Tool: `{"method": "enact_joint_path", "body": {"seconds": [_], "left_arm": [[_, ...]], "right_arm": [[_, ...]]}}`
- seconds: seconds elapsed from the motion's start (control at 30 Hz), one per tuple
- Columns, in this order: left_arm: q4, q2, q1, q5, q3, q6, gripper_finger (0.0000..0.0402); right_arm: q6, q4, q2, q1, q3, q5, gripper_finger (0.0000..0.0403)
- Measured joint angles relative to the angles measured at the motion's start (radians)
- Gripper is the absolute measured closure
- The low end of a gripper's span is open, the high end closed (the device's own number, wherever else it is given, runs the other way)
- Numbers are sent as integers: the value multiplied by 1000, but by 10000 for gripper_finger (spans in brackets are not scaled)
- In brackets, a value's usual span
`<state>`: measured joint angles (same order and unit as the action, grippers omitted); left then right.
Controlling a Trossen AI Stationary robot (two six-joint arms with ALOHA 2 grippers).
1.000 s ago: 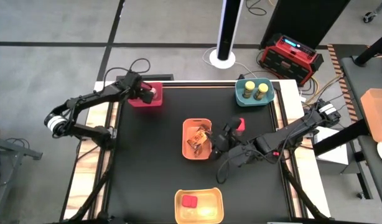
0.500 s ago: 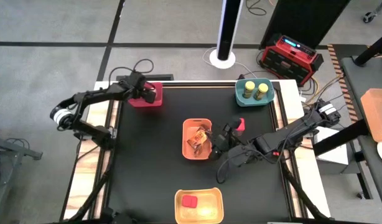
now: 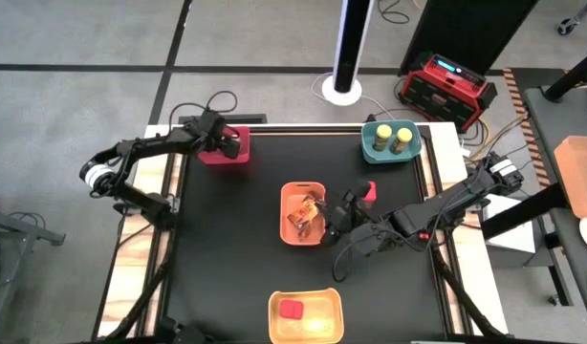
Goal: Sort spices by type
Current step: Put the brown seasoning bottle into the pink bin, then put the red seasoning can into the yellow bin
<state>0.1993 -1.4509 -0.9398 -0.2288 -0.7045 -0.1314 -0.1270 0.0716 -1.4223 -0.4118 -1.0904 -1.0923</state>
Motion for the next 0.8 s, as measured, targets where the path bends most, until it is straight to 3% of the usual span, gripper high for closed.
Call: {"method": "enact_joint_path", "body": {"seconds": [0.4,0.8], "left_arm": [[14,39,0,0,-1,0,183],[106,330,52,0,-2,-39,182]], "right_arm": [[5,1,0,5,0,0,183],[142,1,0,125,0,105,184]]}}
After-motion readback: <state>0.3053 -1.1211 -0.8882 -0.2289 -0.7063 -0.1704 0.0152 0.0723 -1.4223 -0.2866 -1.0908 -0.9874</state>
